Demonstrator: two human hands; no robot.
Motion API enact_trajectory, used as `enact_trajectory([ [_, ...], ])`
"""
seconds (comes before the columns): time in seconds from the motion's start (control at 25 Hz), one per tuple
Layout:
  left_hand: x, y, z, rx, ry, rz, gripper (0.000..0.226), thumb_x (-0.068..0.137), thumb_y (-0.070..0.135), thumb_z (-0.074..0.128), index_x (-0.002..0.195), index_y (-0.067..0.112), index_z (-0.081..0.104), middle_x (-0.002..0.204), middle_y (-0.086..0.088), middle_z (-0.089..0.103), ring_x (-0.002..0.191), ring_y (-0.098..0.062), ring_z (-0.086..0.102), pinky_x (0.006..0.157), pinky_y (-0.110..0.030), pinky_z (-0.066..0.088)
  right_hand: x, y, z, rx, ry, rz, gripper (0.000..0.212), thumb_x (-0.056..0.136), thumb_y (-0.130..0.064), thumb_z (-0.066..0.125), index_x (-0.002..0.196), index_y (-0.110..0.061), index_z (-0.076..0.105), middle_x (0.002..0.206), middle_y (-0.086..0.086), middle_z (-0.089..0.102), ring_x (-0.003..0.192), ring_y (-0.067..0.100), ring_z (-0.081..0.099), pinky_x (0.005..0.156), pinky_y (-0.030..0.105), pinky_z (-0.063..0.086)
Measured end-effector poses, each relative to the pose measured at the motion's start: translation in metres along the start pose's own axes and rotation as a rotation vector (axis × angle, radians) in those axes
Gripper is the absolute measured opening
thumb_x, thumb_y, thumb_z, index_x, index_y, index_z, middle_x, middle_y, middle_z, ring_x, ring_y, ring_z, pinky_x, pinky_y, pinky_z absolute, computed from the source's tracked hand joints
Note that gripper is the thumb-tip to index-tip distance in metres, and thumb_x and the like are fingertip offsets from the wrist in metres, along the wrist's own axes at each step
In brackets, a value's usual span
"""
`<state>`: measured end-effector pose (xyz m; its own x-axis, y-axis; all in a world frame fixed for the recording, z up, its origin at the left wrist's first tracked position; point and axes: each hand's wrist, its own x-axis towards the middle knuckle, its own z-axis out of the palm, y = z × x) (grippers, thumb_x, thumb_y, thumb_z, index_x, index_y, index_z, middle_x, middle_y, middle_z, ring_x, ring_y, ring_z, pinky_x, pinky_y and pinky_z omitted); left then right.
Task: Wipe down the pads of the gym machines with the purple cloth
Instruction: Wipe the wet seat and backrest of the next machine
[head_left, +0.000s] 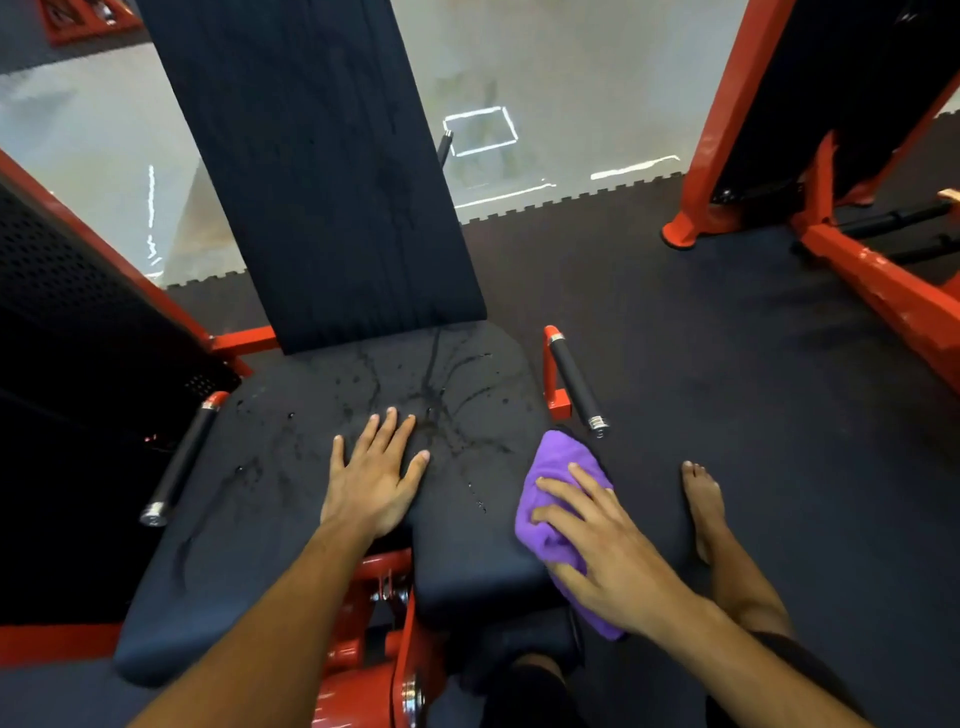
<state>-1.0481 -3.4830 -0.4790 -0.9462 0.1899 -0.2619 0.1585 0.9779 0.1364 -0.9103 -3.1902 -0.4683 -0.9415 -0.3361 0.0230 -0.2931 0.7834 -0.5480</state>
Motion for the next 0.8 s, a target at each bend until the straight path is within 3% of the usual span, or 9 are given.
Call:
enact_trajectory([
  [0.08, 0.001, 0.000, 0.001, 0.002, -0.003, 0.008, 0.072, 0.100, 0.068, 0.007, 0.165, 0.038, 0.003, 0.172, 0.014, -0.007, 0.158, -0.007, -0.012, 0.128, -0.053, -0.006, 0.029, 0.004, 0.005, -0.059, 0.017, 0.052, 0.038, 0.090, -0.039, 0.045, 0.125, -0.030, 0.057, 0.154, -0.009, 0.034, 0.150, 0.027, 0.023, 0.106, 0.047, 0.047],
  [0.16, 0.005, -0.006, 0.003, 0.026, 0.011, 0.009, 0.073, 0.098, 0.071, 0.003, 0.164, 0.040, 0.001, 0.171, 0.015, -0.008, 0.158, -0.007, -0.011, 0.128, -0.052, -0.005, 0.068, 0.017, 0.006, 0.044, 0.081, 0.192, 0.032, 0.094, -0.037, 0.053, 0.124, -0.030, 0.055, 0.147, -0.008, 0.032, 0.139, 0.025, 0.035, 0.090, 0.045, 0.054],
  [0.28, 0.008, -0.005, 0.004, 0.032, -0.011, 0.010, 0.069, 0.101, 0.068, 0.010, 0.164, 0.041, 0.002, 0.171, 0.016, -0.008, 0.158, -0.007, -0.011, 0.128, -0.051, -0.006, 0.120, 0.047, 0.005, 0.363, 0.161, 0.466, 0.037, 0.091, -0.035, 0.069, 0.123, -0.029, 0.050, 0.152, -0.003, 0.023, 0.123, 0.015, 0.048, 0.100, 0.043, 0.048],
  [0.36, 0.009, 0.000, 0.002, 0.013, -0.024, 0.009, 0.067, 0.103, 0.065, 0.015, 0.164, 0.041, 0.003, 0.172, 0.015, -0.008, 0.157, -0.006, -0.012, 0.128, -0.051, -0.007, 0.140, 0.053, 0.001, 0.487, 0.150, 0.584, 0.056, 0.093, -0.042, 0.067, 0.140, -0.032, 0.038, 0.164, -0.001, 0.016, 0.136, 0.017, 0.044, 0.108, 0.039, 0.040],
  [0.44, 0.008, -0.001, -0.003, -0.003, -0.055, -0.010, 0.066, 0.105, 0.064, 0.017, 0.164, 0.040, 0.004, 0.172, 0.014, -0.007, 0.158, -0.007, -0.011, 0.128, -0.051, -0.008, 0.123, 0.049, 0.002, 0.579, 0.116, 0.618, 0.065, 0.098, -0.044, 0.060, 0.153, -0.031, 0.029, 0.160, 0.004, 0.035, 0.140, 0.026, 0.044, 0.106, 0.034, 0.037],
  [0.52, 0.006, 0.001, -0.007, -0.014, -0.094, -0.033, 0.065, 0.105, 0.063, 0.019, 0.164, 0.041, 0.005, 0.173, 0.014, -0.006, 0.158, -0.007, -0.011, 0.127, -0.053, -0.008, 0.069, 0.040, 0.004, 0.589, 0.116, 0.640, 0.057, 0.102, -0.041, 0.055, 0.154, -0.028, 0.037, 0.150, 0.007, 0.050, 0.137, 0.028, 0.048, 0.103, 0.030, 0.037],
  [0.64, 0.011, 0.017, -0.008, -0.055, -0.121, -0.124, 0.064, 0.106, 0.059, 0.024, 0.165, 0.038, 0.010, 0.173, 0.012, -0.003, 0.159, -0.010, -0.009, 0.126, -0.057, -0.009, -0.012, 0.018, 0.019, 0.638, 0.138, 0.479, 0.059, 0.103, -0.021, 0.055, 0.157, -0.028, 0.033, 0.160, -0.006, 0.038, 0.147, 0.011, 0.036, 0.118, 0.026, 0.028],
  [0.72, 0.015, 0.035, -0.007, -0.096, -0.089, -0.197, 0.067, 0.105, 0.060, 0.025, 0.165, 0.033, 0.012, 0.174, 0.009, -0.001, 0.159, -0.013, -0.008, 0.125, -0.060, -0.009, -0.004, 0.024, 0.024, 0.643, 0.166, 0.357, 0.063, 0.102, -0.011, 0.052, 0.159, -0.026, 0.029, 0.164, -0.014, 0.024, 0.151, 0.005, 0.024, 0.121, 0.021, 0.018],
  [0.8, 0.016, 0.047, -0.005, -0.090, -0.062, -0.219, 0.070, 0.104, 0.064, 0.023, 0.165, 0.033, 0.009, 0.174, 0.008, -0.002, 0.159, -0.016, -0.008, 0.124, -0.061, -0.009, 0.045, 0.030, 0.015, 0.763, 0.190, 0.507, 0.054, 0.105, -0.023, 0.052, 0.156, -0.025, 0.035, 0.158, -0.011, 0.037, 0.147, 0.011, 0.035, 0.112, 0.019, 0.026],
])
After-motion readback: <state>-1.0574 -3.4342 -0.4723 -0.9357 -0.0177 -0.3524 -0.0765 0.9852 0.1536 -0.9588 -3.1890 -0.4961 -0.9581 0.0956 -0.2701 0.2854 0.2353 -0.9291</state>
